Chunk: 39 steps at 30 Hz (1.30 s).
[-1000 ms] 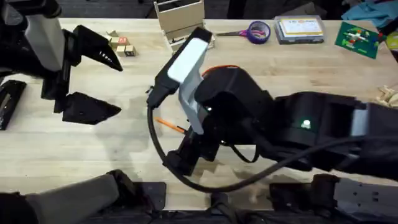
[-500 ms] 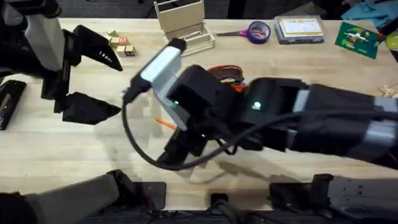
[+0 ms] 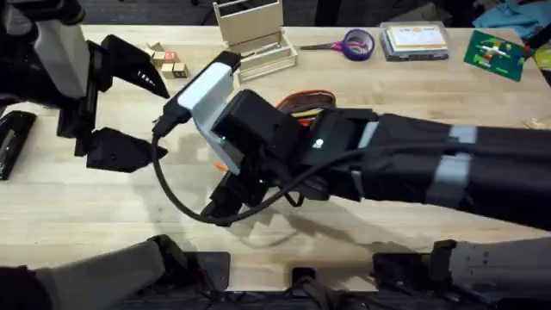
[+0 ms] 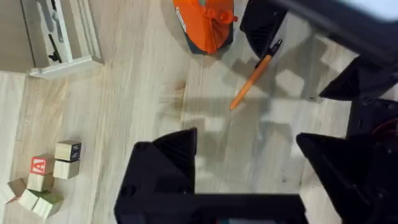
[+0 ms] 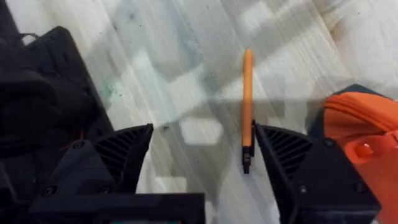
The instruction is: Unzip the bag, pick up the pens from the table one at a time and place them inside, then zip the bag closed.
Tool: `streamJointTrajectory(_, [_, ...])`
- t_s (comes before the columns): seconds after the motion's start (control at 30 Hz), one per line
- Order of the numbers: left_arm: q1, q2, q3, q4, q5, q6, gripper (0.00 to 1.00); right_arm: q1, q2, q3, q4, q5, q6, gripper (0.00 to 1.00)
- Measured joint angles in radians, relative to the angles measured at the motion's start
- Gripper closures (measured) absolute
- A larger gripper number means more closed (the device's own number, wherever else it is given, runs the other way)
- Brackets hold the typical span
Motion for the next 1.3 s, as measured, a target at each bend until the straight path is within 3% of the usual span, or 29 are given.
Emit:
streamJointTrajectory(0.6, [0.0,0.0,0.0,0.0,0.0,0.002,0.007,-0.002,0.19,0.002,0.054,0.135,0.004,0.003])
streamJointTrajectory(0.83, [0.0,0.0,0.0,0.0,0.0,0.003,0.007,0.0,0.205,0.02,0.049,0.153,0.004,0.032])
streamJointTrajectory(0.9, [0.0,0.0,0.0,0.0,0.0,0.003,0.007,-0.001,0.205,0.02,0.05,0.16,0.004,0.111])
streamJointTrajectory(1.03, [0.0,0.0,0.0,0.0,0.001,0.003,0.007,-0.011,0.209,0.021,0.052,0.186,0.005,0.48])
streamJointTrajectory(1.13, [0.0,0.0,0.0,0.0,0.001,0.003,0.007,-0.014,0.209,0.021,0.052,0.193,0.007,0.684])
streamJointTrajectory(1.3, [0.0,0.0,0.0,0.0,0.001,0.003,0.007,-0.014,0.209,0.022,0.054,0.203,0.007,0.902])
